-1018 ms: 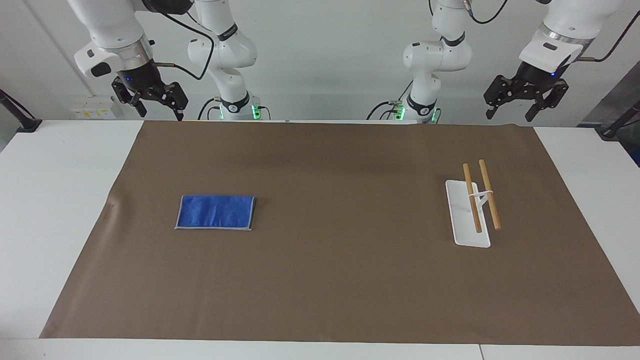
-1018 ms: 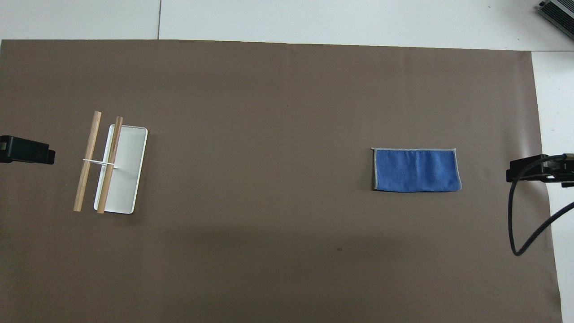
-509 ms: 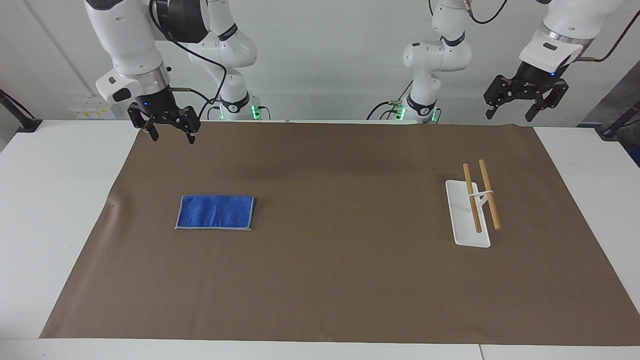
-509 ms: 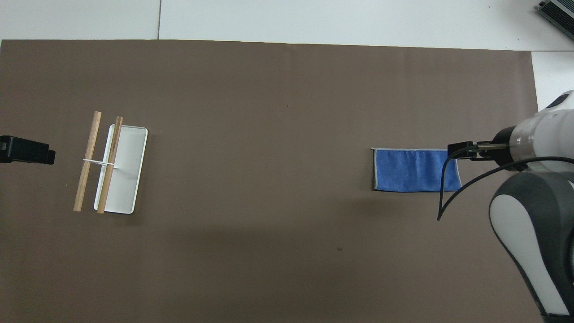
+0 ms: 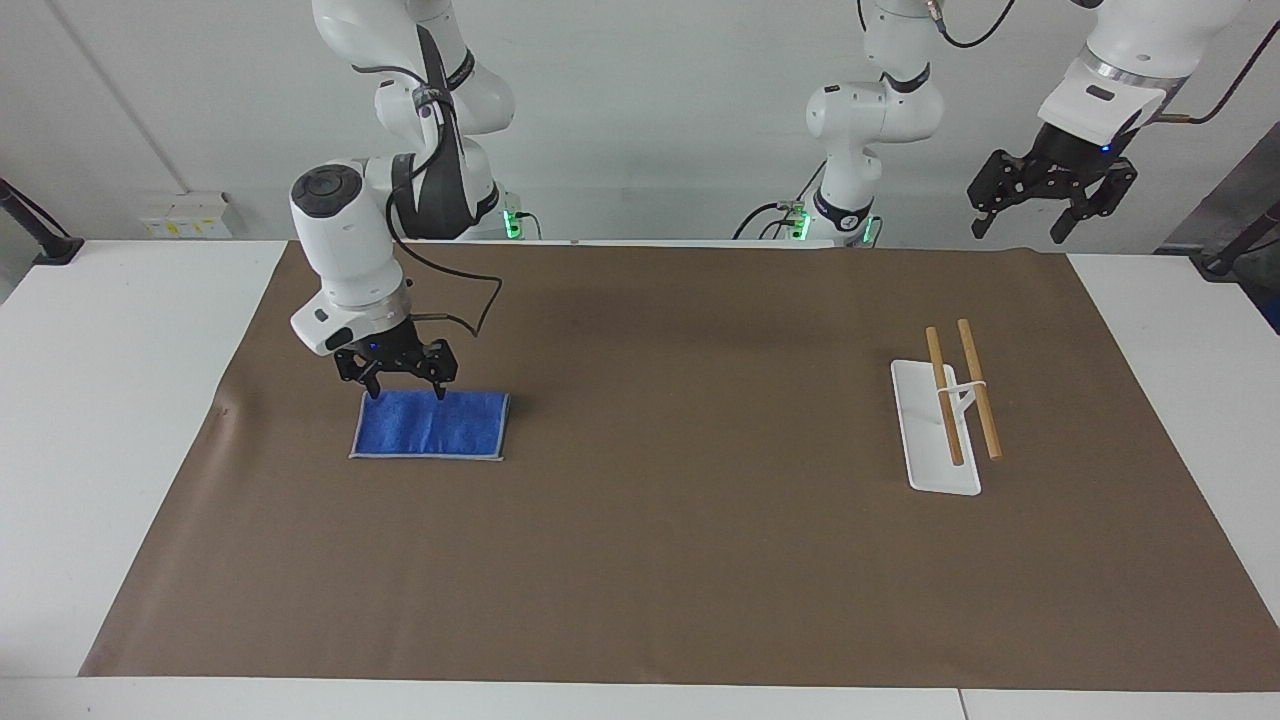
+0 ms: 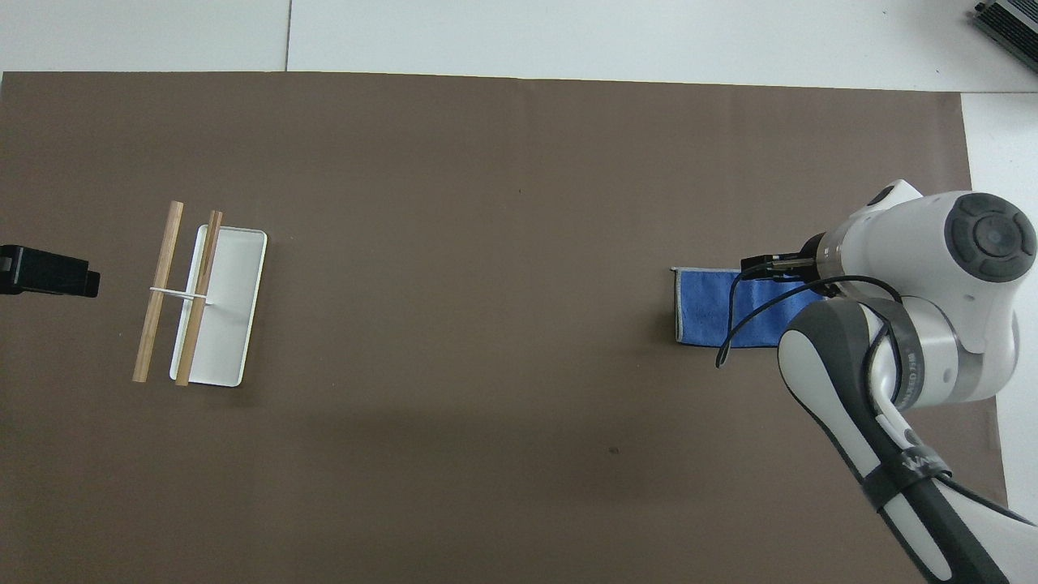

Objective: Right arm passes towel to left arm to hang
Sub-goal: 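Lower the right gripper onto the blue towel edge and close it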

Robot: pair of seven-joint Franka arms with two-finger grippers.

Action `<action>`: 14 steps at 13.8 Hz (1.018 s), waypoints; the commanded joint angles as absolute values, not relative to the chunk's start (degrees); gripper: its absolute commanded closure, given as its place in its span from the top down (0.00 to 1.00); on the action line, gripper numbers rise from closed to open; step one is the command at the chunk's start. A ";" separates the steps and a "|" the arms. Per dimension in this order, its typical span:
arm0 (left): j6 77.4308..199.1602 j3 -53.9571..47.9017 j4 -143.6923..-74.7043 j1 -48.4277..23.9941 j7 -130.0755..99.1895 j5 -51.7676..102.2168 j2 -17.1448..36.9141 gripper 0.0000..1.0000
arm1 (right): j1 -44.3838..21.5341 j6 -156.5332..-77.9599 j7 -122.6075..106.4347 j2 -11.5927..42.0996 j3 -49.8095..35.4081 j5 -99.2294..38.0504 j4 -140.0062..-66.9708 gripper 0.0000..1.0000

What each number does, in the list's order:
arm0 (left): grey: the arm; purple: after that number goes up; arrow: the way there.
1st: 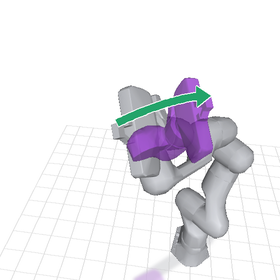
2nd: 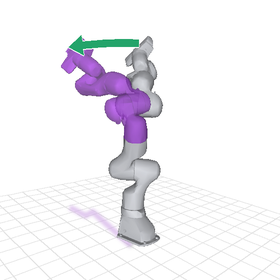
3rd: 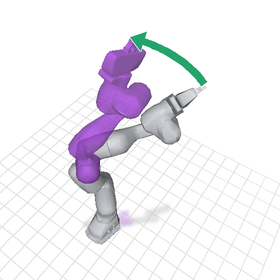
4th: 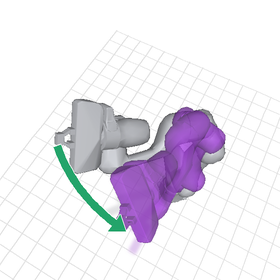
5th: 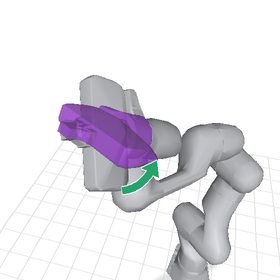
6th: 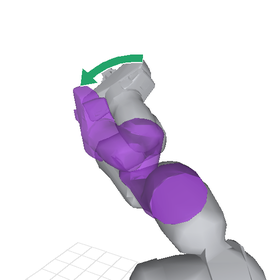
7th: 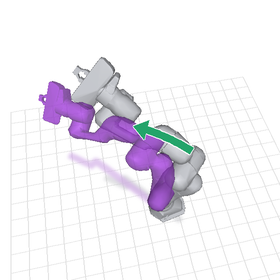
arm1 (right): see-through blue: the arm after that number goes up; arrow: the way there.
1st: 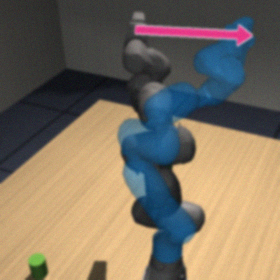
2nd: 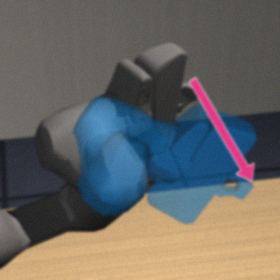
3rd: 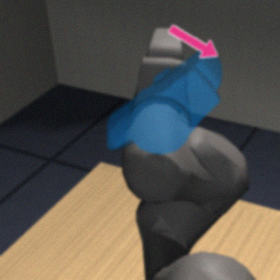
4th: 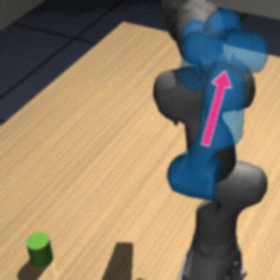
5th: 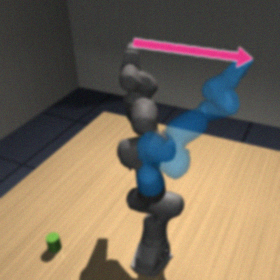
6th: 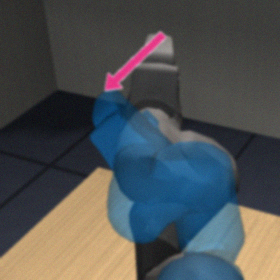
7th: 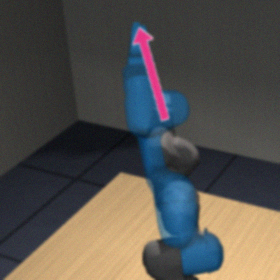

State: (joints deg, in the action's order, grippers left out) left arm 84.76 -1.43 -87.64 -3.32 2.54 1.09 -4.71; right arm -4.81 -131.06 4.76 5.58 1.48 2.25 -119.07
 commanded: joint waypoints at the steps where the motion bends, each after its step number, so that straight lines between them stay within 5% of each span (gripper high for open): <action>1: 84.99 -1.67 -89.12 -2.81 2.72 1.23 -6.06 1.00 | -4.39 -136.65 3.60 6.85 1.32 1.23 -123.38 1.00; 14: 84.99 -1.67 -89.12 -2.81 2.72 1.23 -6.06 1.00 | -4.22 -144.67 0.79 10.98 1.23 -2.35 -128.06 1.00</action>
State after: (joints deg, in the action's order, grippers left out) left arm 84.76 -1.43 -87.64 -3.32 2.54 1.09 -4.71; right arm -4.67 -142.82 2.93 10.61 1.56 0.71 -127.10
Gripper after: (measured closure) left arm 0.000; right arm 0.000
